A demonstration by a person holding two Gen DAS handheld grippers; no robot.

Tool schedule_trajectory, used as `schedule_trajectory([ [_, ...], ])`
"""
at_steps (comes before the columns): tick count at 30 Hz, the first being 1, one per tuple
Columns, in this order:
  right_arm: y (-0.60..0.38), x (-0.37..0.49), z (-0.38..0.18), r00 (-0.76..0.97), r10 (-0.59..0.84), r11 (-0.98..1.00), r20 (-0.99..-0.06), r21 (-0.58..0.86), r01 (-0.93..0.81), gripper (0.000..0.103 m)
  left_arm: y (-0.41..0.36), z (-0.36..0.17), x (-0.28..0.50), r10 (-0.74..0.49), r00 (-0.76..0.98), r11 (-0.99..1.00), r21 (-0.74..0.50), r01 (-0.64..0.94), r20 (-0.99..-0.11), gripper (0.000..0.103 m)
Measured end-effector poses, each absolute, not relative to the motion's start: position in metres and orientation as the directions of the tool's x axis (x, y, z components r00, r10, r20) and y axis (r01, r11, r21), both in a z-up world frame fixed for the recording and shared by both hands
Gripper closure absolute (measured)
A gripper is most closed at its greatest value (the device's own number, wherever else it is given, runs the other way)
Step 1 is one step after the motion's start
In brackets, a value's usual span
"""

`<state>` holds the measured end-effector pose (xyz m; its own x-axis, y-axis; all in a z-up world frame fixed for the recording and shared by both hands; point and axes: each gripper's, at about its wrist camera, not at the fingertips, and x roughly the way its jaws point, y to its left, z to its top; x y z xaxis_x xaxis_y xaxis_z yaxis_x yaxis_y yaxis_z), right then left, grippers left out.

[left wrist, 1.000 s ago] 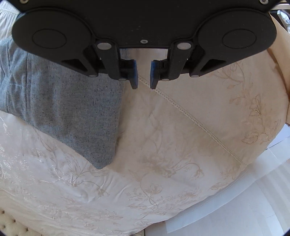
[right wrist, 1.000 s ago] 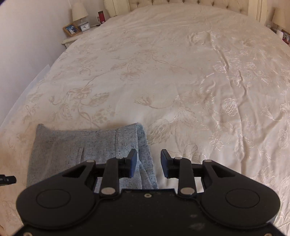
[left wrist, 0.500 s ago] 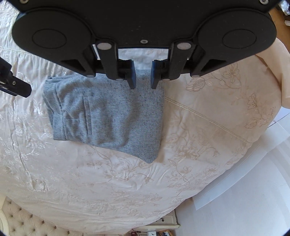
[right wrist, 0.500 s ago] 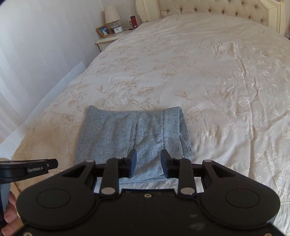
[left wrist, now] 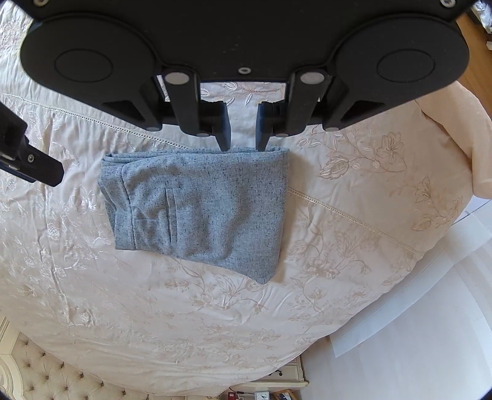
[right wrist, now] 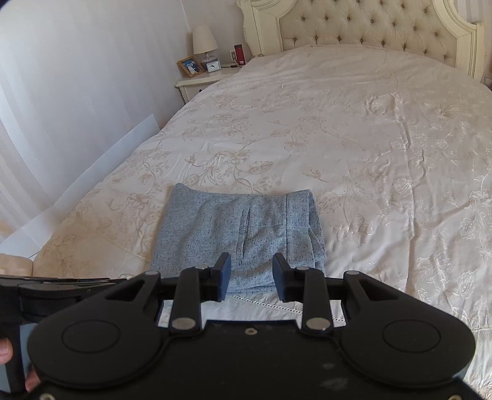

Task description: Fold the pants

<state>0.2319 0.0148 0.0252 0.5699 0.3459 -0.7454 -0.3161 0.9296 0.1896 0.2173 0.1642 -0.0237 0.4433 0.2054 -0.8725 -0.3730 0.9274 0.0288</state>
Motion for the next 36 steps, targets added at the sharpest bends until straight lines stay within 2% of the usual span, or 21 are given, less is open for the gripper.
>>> schedule_trajectory([
  [36, 0.017, 0.228, 0.035, 0.562, 0.372, 0.917, -0.738, 0.196, -0.348, 0.07, 0.156, -0.015, 0.22, 0.235, 0.453, 0.925, 0.054, -0.376, -0.86, 0.076],
])
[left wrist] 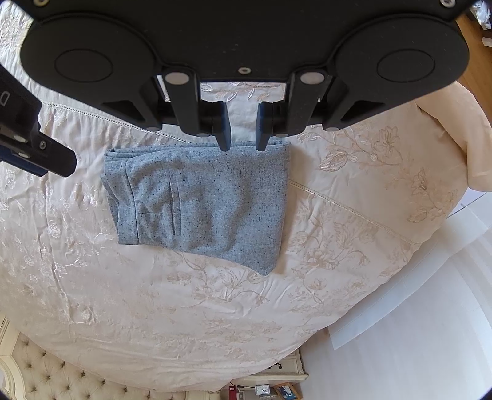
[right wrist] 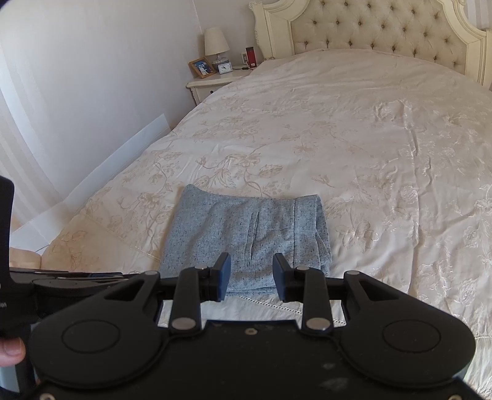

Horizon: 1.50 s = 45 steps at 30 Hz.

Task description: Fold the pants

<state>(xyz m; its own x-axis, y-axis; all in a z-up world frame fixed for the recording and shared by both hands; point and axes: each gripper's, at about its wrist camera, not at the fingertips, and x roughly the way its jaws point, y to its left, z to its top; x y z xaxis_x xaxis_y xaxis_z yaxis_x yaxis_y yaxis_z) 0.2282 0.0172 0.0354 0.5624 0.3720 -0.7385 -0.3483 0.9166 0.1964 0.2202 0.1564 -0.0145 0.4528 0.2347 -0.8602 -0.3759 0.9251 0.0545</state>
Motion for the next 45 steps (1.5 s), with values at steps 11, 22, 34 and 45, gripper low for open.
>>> schedule_trajectory([
  [11, 0.014, 0.228, 0.036, 0.565, 0.378, 0.915, -0.733, 0.201, -0.35, 0.07, 0.155, -0.012, 0.218, 0.253, 0.456, 0.92, 0.067, -0.386, -0.853, 0.076],
  [22, 0.013, 0.229, 0.036, 0.556, 0.385, 0.911, -0.737, 0.21, -0.354, 0.07, 0.15, -0.013, 0.217, 0.258, 0.443, 0.922, 0.082, -0.379, -0.858, 0.076],
  [34, 0.009, 0.228, 0.032, 0.55, 0.398, 0.907, -0.735, 0.226, -0.355, 0.07, 0.147, -0.011, 0.217, 0.269, 0.44, 0.924, 0.1, -0.369, -0.857, 0.076],
  [45, 0.003, 0.227, 0.031, 0.545, 0.409, 0.904, -0.732, 0.241, -0.354, 0.07, 0.145, -0.011, 0.217, 0.264, 0.44, 0.925, 0.096, -0.366, -0.858, 0.075],
])
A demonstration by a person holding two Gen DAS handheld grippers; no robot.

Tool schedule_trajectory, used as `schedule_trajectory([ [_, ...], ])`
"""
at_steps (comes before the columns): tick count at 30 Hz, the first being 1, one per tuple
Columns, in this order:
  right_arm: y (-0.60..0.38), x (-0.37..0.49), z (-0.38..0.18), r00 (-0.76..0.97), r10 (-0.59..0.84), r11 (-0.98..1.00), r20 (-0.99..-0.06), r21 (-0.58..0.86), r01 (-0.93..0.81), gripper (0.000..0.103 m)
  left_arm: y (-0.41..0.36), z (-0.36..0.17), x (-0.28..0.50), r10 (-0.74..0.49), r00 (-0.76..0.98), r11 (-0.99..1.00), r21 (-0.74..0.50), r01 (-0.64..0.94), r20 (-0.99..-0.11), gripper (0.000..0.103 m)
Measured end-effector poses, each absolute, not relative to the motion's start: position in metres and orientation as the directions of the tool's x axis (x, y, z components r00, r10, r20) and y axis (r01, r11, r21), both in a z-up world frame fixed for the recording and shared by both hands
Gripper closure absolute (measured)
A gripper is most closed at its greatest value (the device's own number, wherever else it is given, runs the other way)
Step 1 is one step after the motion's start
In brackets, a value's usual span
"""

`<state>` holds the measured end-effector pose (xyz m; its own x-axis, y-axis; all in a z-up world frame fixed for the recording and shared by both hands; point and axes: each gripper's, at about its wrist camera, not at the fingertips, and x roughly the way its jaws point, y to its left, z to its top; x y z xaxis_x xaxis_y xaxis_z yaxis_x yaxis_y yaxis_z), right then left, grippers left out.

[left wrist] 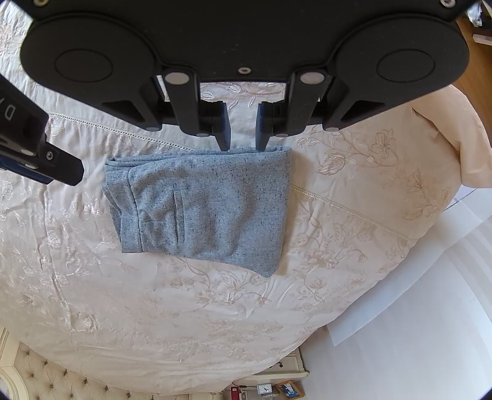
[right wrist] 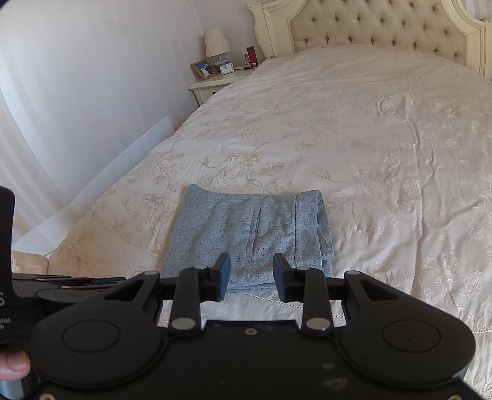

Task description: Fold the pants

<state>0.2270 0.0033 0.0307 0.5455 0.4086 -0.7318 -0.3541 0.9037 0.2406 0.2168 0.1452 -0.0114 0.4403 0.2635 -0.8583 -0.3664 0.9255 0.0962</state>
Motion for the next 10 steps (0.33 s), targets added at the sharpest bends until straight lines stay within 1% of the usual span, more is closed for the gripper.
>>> schedule_trajectory([
  [10, 0.0014, 0.23, 0.0275, 0.533, 0.422, 0.898, -0.733, 0.257, -0.358, 0.07, 0.1421, -0.0092, 0.2152, 0.282, 0.444, 0.919, 0.108, -0.378, -0.85, 0.075],
])
